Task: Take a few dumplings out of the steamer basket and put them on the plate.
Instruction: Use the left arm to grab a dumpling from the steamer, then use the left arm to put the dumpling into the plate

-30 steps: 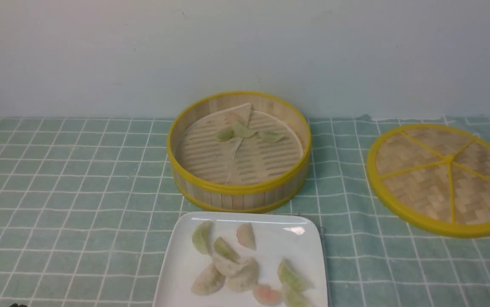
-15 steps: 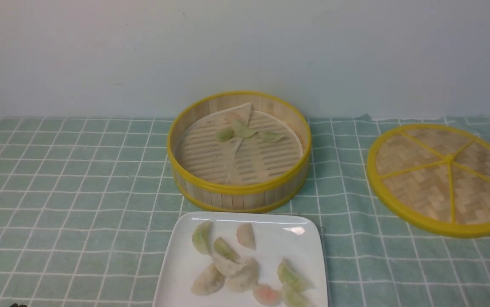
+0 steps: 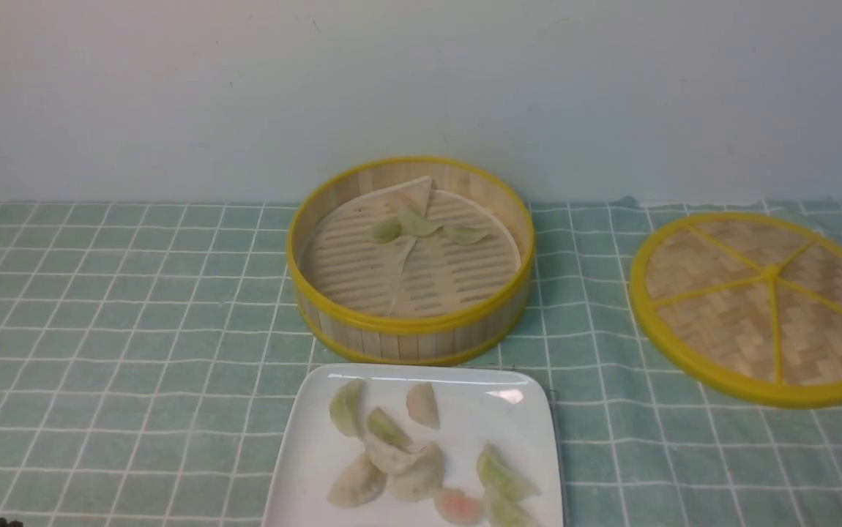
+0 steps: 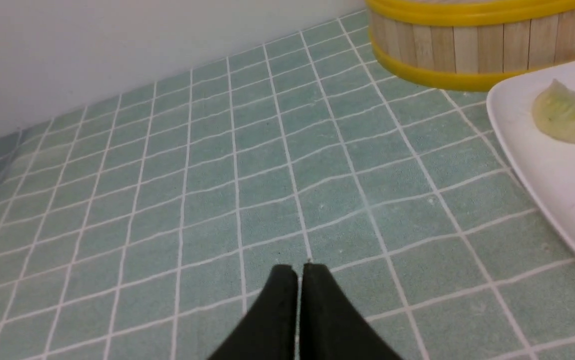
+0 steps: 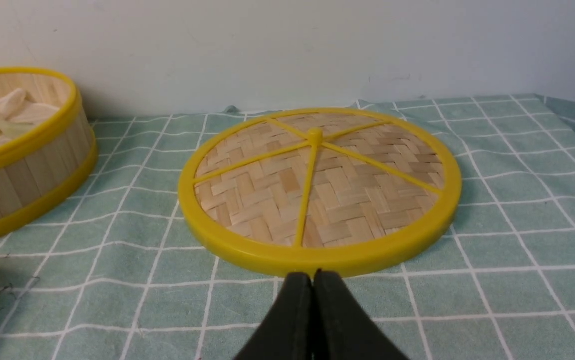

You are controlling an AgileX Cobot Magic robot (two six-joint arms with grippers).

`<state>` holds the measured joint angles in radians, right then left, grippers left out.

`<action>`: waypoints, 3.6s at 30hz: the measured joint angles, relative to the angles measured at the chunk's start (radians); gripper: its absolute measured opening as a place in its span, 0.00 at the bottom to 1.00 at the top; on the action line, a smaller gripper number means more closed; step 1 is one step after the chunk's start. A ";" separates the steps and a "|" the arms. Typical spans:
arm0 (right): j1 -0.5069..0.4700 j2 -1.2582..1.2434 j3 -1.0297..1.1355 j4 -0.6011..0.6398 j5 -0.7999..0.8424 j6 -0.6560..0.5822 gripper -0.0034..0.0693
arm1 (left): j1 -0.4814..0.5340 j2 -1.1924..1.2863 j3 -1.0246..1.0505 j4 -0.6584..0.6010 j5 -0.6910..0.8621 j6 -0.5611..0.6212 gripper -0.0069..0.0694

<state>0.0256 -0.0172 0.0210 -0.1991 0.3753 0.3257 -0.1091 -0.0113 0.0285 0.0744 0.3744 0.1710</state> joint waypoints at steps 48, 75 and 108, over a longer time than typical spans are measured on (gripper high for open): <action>0.376 1.035 -1.102 0.287 0.816 -0.303 0.03 | -0.139 1.700 -1.497 -0.424 0.601 0.359 0.08; 0.376 1.035 -1.102 0.287 0.807 -0.306 0.03 | -0.147 2.440 -2.085 -0.396 0.319 0.490 0.63; 0.376 1.035 -1.102 0.350 0.819 -0.305 0.03 | -0.272 1.712 -1.399 -0.378 0.852 0.091 0.24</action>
<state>0.4011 1.0177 -1.0811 0.1509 1.1938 0.0206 -0.3815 1.7009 -1.3703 -0.3041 1.2268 0.2622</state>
